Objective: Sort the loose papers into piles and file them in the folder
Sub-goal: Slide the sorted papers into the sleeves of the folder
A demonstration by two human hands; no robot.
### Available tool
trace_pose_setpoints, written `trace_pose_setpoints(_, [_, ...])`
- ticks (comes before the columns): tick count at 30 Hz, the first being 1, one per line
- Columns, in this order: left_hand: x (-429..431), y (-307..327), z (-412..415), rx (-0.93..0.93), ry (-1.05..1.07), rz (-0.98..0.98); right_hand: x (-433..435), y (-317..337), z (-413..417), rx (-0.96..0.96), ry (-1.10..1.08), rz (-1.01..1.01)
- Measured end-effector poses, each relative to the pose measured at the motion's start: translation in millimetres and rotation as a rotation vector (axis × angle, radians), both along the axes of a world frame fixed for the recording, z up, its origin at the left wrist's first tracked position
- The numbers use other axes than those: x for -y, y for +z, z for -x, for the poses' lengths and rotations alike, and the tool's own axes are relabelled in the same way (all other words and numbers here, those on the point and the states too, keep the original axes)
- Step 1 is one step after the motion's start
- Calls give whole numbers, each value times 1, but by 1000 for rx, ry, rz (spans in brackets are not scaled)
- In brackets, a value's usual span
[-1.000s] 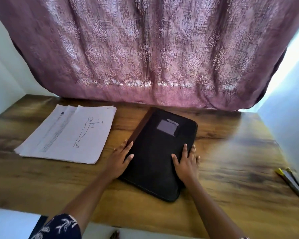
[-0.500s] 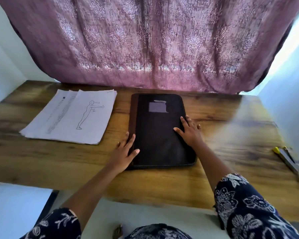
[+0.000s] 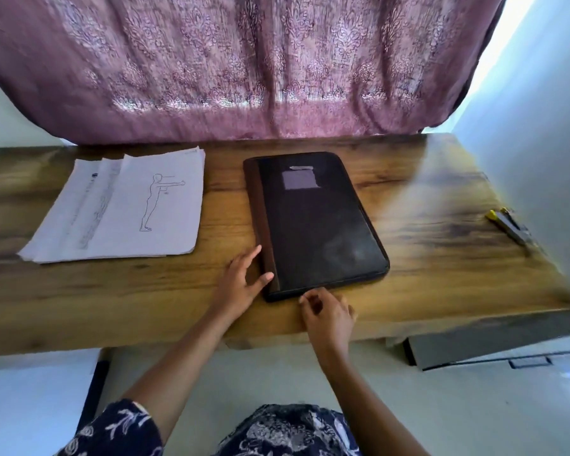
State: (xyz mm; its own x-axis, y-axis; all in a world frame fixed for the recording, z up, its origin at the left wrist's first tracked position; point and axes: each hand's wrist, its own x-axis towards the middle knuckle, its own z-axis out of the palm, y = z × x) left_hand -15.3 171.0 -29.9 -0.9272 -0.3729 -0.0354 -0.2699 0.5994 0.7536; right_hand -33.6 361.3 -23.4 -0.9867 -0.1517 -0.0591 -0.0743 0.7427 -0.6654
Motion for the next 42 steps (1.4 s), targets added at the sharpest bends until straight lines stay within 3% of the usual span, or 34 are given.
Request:
trace_pose_setpoints(2, [-7,0,-1,33,108,60,11,1,-12,19,-1,-18])
trace_pose_setpoints(6, [-13,4,5,219,192,41,31,10,-18,379,-146,323])
trace_pose_setpoints(10, [-20,19,19,316,194,-349,36,16,-14,579,-338,644])
trace_pose_setpoints(12, [-18,30,23,326,225,-395,36,22,-13,691,-375,834])
trace_pose_setpoints(14, [-14,36,26,325,290,-528,37,29,-13,713,-378,911])
trace_pose_setpoints(17, [-19,39,22,402,301,-873,42,30,-9,728,-393,963])
trace_pose_setpoints(24, [-26,38,19,345,272,-832,55,18,-7,432,-422,639])
trace_pose_setpoints(32, [-28,35,21,339,274,-746,47,16,-4,438,-524,708])
trace_pose_setpoints(35, [-26,37,14,361,254,-755,23,17,12,383,-579,647])
trace_pose_setpoints(38, [-25,39,8,361,249,-765,-4,15,30,264,-560,475])
trace_pose_setpoints(42, [-24,42,4,419,248,-666,-26,9,41,74,-438,-15])
